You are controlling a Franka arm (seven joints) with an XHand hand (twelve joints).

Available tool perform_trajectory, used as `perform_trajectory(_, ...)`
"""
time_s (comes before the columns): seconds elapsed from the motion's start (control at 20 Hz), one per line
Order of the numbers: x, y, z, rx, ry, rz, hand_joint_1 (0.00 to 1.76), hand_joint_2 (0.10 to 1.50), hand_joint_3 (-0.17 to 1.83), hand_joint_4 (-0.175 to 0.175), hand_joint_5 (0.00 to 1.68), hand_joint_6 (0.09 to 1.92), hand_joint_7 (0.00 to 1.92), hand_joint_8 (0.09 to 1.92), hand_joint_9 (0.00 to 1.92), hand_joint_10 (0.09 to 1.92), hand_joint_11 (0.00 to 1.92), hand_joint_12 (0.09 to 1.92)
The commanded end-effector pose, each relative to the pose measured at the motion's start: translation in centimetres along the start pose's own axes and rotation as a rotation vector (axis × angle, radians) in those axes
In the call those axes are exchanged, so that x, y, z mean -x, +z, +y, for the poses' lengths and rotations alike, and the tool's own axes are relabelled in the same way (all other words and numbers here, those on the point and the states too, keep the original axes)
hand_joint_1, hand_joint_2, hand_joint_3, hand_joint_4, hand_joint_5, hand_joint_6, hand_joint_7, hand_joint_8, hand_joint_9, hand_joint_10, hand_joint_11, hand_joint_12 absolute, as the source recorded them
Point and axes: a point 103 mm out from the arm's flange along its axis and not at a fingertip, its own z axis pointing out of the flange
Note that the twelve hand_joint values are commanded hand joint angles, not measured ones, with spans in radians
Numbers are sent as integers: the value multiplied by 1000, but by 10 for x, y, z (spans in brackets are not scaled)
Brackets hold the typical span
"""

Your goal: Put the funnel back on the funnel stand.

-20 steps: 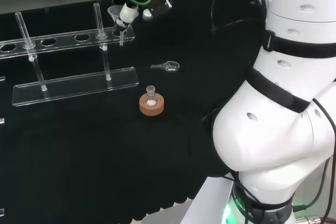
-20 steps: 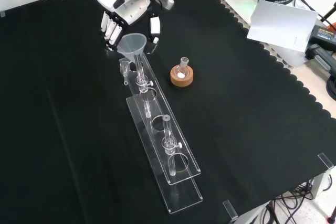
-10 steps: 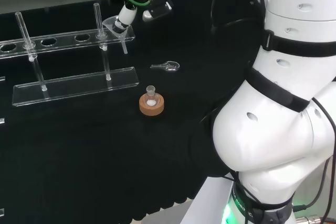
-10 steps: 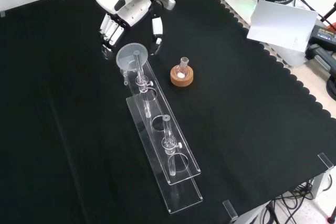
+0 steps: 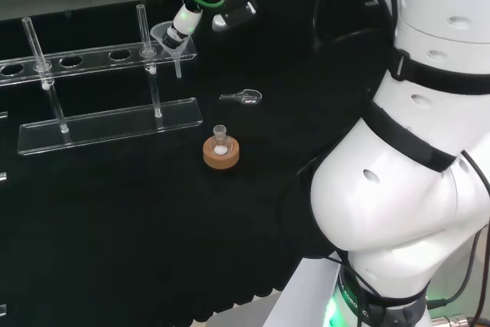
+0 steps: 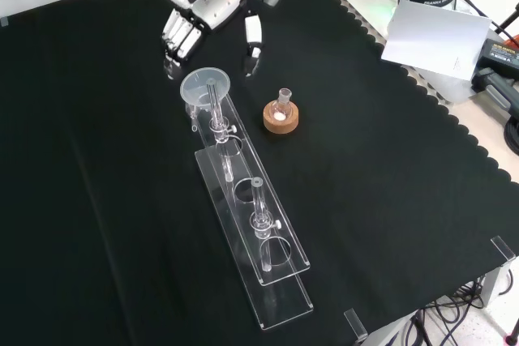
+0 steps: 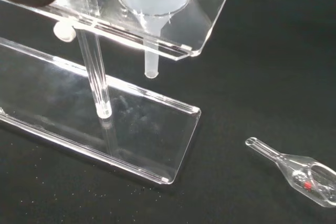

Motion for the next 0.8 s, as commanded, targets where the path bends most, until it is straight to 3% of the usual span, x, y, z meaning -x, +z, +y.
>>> perform_trajectory(0.05, 6, -17, -47, 64, 61, 13, 652, 616, 366, -45, 316, 87, 142, 693, 393, 684, 423, 1336)
perform_trajectory(0.8, 36, -16, -144, 114, 214, 69, 659, 647, 354, -46, 355, 87, 165, 677, 411, 661, 417, 1331)
